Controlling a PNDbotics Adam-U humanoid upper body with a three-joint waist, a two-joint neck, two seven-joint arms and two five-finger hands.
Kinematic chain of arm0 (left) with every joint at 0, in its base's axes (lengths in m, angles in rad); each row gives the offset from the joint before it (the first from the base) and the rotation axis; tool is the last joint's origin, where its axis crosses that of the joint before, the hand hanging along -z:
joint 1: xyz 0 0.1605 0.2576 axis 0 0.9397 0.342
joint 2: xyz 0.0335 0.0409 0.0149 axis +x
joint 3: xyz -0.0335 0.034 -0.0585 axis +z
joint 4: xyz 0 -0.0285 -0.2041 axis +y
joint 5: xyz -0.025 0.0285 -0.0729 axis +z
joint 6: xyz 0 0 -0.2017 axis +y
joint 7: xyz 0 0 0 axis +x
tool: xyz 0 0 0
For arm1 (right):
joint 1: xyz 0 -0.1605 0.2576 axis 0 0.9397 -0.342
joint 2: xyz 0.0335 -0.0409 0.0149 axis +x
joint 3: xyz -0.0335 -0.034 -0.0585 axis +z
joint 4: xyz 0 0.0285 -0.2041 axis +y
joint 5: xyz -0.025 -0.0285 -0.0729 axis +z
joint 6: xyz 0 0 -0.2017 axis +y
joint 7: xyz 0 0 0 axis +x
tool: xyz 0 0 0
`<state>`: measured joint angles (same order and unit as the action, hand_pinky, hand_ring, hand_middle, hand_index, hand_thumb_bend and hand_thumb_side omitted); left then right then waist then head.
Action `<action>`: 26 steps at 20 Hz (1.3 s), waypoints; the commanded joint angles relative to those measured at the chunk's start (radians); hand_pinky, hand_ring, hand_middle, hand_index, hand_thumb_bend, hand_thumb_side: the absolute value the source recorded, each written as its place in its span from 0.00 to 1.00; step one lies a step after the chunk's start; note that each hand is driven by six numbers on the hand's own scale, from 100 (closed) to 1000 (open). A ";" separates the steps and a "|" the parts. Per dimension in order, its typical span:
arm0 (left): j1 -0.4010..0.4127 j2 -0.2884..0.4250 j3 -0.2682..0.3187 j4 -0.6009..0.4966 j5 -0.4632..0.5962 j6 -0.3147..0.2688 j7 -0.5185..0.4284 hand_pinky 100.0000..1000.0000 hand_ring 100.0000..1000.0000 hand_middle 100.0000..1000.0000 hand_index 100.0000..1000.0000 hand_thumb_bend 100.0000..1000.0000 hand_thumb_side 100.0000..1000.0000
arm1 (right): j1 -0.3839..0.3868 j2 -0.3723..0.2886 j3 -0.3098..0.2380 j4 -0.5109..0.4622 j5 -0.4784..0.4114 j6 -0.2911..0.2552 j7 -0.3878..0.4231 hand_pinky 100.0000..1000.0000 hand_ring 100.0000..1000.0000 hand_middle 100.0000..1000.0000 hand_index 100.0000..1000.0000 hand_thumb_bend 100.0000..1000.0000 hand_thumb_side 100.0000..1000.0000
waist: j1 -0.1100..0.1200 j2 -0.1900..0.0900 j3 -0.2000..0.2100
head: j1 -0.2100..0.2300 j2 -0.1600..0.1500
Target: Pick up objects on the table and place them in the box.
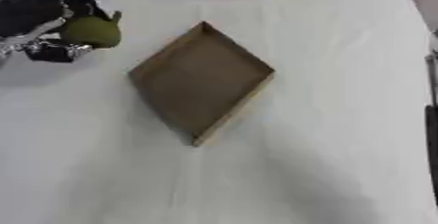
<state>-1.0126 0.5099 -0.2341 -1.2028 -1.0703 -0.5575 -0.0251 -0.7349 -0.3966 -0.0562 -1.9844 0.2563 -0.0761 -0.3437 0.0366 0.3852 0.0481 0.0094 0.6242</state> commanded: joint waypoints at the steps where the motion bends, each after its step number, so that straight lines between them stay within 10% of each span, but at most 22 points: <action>1: -0.035 -0.006 0.001 -0.006 -0.014 -0.016 0.009 0.50 0.52 0.49 0.70 0.00 0.00 | -0.024 -0.037 -0.012 -0.016 0.019 0.010 -0.003 0.76 0.60 0.50 0.79 0.00 0.55 | -0.002 -0.033 -0.001 | 0.000 0.004; 13: -0.038 -0.124 0.026 0.022 -0.039 -0.167 0.083 0.46 0.50 0.46 0.69 0.00 0.00 | -0.105 -0.102 0.007 -0.015 0.024 0.111 0.039 0.75 0.60 0.50 0.78 0.00 0.52 | -0.026 -0.042 -0.037 | -0.018 0.016; 26: -0.041 -0.265 0.157 0.114 -0.075 0.077 0.071 0.40 0.46 0.43 0.69 0.00 0.02 | -0.139 -0.097 0.007 -0.002 0.024 0.130 0.044 0.75 0.60 0.50 0.78 0.00 0.52 | -0.053 -0.032 -0.078 | -0.008 0.001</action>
<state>-1.0309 0.2487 -0.0997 -1.0802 -1.1458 -0.5046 0.0486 -0.8545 -0.4835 -0.0425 -1.9805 0.2788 0.0531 -0.2991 -0.0162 0.3758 -0.0299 -0.0033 0.6364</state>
